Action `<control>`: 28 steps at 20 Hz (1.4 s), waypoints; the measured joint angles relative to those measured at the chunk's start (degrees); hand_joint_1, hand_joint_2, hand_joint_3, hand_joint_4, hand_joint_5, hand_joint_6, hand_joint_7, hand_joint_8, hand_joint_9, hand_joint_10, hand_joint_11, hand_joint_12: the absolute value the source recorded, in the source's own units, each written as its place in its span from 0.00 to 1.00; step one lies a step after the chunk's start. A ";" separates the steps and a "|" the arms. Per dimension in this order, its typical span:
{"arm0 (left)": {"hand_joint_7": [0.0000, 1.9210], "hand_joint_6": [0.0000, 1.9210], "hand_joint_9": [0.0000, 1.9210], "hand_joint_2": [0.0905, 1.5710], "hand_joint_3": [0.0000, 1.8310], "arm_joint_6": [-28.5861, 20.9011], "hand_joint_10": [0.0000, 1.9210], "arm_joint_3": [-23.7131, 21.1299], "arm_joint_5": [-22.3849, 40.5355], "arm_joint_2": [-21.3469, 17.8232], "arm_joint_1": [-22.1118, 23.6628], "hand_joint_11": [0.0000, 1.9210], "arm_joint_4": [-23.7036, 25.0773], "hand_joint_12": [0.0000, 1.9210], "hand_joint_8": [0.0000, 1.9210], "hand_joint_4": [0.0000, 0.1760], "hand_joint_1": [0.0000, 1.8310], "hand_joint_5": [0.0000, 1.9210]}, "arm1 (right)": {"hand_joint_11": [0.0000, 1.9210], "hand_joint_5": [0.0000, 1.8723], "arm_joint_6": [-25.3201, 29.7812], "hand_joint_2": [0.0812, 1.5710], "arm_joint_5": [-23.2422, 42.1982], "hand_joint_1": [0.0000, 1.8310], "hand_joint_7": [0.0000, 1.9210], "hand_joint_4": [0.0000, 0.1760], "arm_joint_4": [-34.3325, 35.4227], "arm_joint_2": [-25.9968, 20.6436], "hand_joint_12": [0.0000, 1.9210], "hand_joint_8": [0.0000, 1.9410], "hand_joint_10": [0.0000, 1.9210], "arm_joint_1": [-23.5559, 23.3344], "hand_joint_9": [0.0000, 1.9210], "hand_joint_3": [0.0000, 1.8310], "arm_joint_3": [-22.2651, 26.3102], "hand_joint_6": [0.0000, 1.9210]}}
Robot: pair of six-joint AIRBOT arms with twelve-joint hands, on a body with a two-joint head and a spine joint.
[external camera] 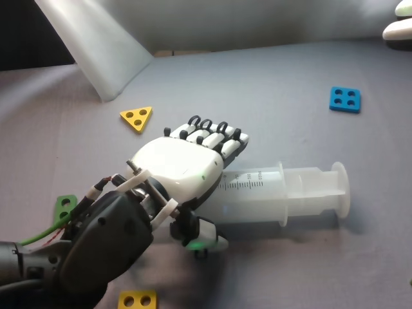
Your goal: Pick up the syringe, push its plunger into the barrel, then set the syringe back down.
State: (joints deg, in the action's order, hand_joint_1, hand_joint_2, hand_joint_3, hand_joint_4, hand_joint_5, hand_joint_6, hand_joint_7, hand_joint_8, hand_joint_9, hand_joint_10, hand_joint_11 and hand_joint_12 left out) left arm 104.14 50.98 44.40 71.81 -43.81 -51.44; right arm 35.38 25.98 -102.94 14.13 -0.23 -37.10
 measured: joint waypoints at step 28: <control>0.52 0.55 0.46 0.72 0.00 -1.46 0.54 1.68 1.77 2.14 -1.14 0.36 -0.33 0.36 0.53 0.00 0.73 0.41 | 0.00 0.18 0.00 0.91 0.33 0.00 0.15 0.00 0.00 -0.02 0.20 0.00 0.00 0.00 0.10 0.00 0.00 0.00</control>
State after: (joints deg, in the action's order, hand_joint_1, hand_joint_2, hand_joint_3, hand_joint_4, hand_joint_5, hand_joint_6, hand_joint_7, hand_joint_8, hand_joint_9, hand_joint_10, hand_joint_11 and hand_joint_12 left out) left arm 102.67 52.66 46.17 73.95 -44.95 -51.77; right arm 35.38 26.30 -102.94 14.11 -0.23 -37.10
